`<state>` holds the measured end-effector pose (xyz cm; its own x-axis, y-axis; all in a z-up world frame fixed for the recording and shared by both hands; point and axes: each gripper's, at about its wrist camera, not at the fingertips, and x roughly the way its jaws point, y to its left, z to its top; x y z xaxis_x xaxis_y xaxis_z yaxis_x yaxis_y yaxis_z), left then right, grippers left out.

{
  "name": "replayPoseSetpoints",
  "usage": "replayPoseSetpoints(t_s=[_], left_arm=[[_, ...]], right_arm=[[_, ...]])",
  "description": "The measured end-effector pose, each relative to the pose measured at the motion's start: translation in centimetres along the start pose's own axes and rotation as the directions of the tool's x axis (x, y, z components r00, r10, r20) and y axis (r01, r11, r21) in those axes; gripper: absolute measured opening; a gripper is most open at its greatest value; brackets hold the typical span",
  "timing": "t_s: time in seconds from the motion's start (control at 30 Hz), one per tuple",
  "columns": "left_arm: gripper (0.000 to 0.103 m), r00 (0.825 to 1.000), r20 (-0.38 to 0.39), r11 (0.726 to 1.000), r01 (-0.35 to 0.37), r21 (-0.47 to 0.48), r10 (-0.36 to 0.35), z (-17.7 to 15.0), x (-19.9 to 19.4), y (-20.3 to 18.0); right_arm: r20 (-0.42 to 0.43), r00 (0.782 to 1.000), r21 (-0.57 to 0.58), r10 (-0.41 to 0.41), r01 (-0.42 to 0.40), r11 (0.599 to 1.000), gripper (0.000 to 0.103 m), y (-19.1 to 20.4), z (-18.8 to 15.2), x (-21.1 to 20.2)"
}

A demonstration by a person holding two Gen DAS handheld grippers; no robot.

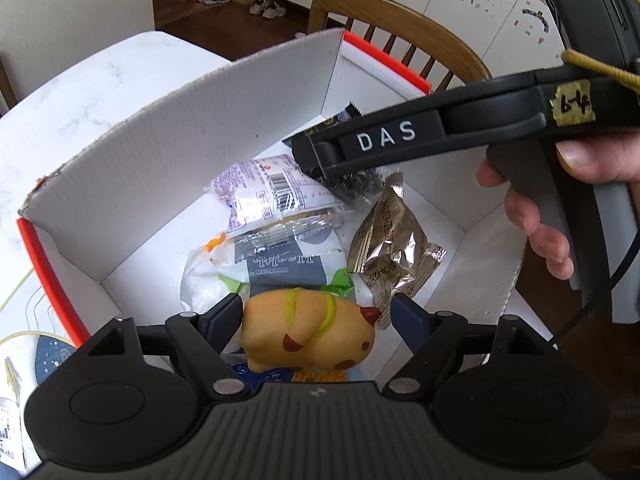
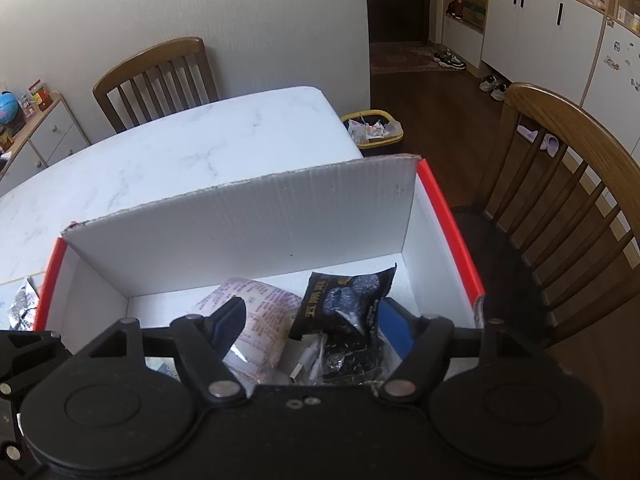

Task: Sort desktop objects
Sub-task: 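Lower the toy cat into the shoebox with the left tool while the right tool lowers the packet, then open both tools releasing the packet and toy cat into the shoebox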

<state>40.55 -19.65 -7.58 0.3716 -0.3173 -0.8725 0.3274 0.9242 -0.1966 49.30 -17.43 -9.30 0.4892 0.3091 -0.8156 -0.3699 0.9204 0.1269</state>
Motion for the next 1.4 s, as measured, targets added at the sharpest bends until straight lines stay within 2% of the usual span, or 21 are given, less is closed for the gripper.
replayPoseSetpoints(t_s=[0.47,0.9,1.2,1.33,1.4], left_arm=[[0.083,0.996,0.094,1.0,0.012,0.007,-0.013,-0.8,-3.8,-1.4],[0.084,0.981,0.193,1.0,0.017,0.025,-0.022,-2.4,-7.1,-3.0],[0.089,0.964,0.265,0.999,0.035,0.021,-0.039,-4.4,-9.9,-3.0],[0.098,0.956,0.29,0.999,0.042,0.014,-0.045,-5.5,-11.0,-2.3],[0.099,0.953,0.301,0.999,0.036,0.019,-0.04,-6.1,-11.5,-2.0]], right_arm=[[0.044,0.999,-0.014,0.023,-0.023,1.0,0.074,0.6,-0.6,-3.2],[0.121,0.991,-0.01,0.054,-0.054,0.999,0.074,1.4,-1.6,-7.2],[0.16,0.986,-0.007,0.054,-0.053,0.999,0.075,2.8,-2.8,-9.5],[0.177,0.984,-0.023,0.037,-0.033,0.999,0.077,3.9,-3.7,-10.3],[0.185,0.982,-0.015,0.025,-0.023,1.0,0.078,4.4,-4.1,-10.6]])
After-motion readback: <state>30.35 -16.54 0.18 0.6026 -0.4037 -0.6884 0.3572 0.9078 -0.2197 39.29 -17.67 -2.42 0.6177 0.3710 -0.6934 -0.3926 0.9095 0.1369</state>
